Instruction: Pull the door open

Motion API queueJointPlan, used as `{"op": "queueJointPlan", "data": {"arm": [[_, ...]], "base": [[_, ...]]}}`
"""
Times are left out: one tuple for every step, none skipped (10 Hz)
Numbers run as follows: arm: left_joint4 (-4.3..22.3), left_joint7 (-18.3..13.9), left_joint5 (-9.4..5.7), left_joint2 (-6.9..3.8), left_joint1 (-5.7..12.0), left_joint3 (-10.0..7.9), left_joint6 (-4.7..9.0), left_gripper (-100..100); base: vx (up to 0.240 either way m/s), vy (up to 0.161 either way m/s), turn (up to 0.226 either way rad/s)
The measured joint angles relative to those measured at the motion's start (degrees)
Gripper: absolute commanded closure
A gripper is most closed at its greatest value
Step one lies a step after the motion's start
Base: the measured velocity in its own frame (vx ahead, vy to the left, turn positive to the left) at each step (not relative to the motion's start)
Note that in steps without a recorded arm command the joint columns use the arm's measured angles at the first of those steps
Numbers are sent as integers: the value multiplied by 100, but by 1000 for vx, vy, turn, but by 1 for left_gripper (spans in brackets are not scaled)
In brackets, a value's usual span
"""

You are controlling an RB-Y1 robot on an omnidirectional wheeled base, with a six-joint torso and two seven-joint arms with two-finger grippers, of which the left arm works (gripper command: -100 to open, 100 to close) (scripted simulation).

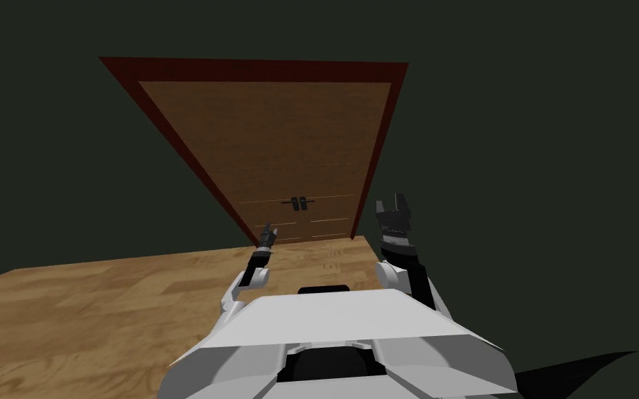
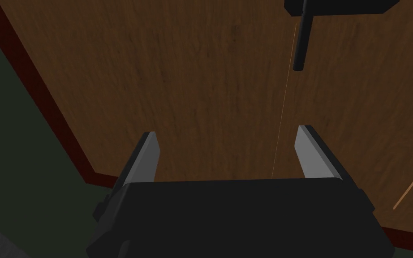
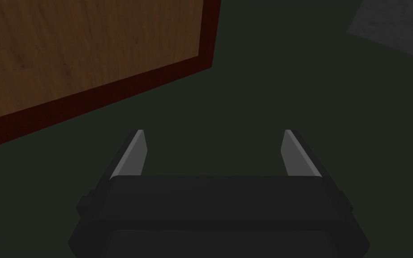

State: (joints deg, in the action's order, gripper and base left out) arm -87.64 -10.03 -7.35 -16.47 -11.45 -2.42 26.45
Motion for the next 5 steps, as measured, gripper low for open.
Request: {"op": "queueJointPlan", "data": {"arm": [[129,-30,-15,-42,64,-16,-34,-100],[189,-52,-31,-82,107,-35,-96,-100],[323,-85,-50,-138,174,-53,-121,-100],[448,-118,-65,-183,208,-64,-112,-100],[539,-136,-76,-210,254,-78,-136,-100]], "base": [[120,-6,-61],[106,7,-77],[91,-8,-66],[98,-10,-58],[107,5,-61]]}}
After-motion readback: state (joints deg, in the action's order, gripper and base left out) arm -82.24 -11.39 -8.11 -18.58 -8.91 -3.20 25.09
